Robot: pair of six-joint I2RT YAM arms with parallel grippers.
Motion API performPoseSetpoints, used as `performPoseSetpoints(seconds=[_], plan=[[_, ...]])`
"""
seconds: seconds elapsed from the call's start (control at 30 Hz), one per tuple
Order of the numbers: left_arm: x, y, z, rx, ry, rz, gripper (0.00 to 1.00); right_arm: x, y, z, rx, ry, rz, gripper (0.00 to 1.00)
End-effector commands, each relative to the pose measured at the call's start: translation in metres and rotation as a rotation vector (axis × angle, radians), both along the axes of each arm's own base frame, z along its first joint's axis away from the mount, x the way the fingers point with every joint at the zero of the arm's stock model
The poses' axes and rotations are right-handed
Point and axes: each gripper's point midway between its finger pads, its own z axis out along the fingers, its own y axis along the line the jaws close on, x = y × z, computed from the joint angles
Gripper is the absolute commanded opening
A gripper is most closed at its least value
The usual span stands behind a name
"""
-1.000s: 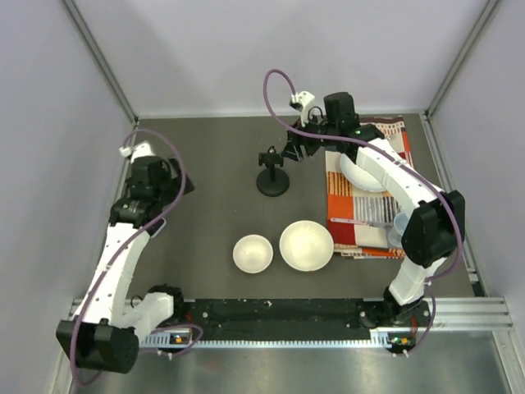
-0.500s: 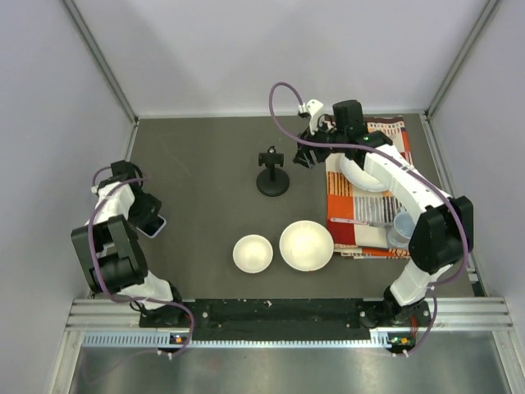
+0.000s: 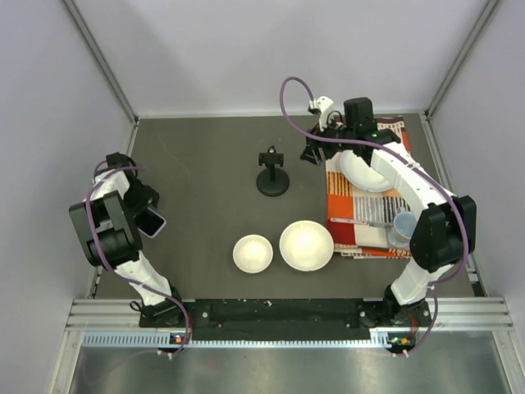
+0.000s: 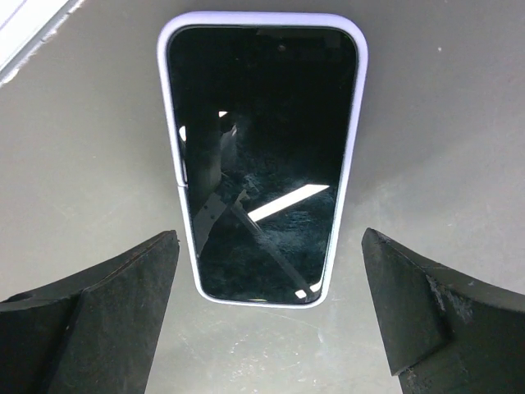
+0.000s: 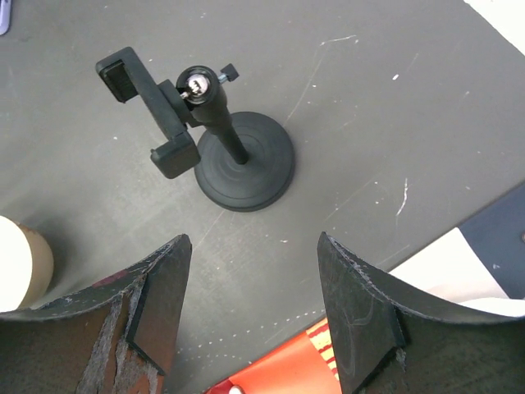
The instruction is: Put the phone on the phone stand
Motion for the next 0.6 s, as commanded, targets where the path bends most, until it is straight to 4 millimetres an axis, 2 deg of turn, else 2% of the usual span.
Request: performPoseSetpoints(seconds=[0.0,0.23,0.33,0.5,0.57], plan=[[0.020,0.002,0.007,-0.019,-0.063,-0.035,0.99,0.000,0.009,0.009,0.047,-0.021,0.061,0.63],[0.020,0.009,-0.009,-0.059,-0.053,0.010,0.99,0.004,0.008,0.001,0.030,-0.015,0.052,0.63],[0.021,0.015,-0.009,-0.057,-0.058,0.034,0.99,0.004,0.009,0.003,0.037,-0.015,0.059,0.63],[0.031,0.012,-0.018,-0.098,-0.070,0.038,0.99,0.004,0.010,0.003,0.040,-0.014,0.064,0.63],[0.027,0.010,-0.024,-0.108,-0.037,0.055,0.99,0.005,0.009,0.002,0.038,-0.010,0.058,0.63]])
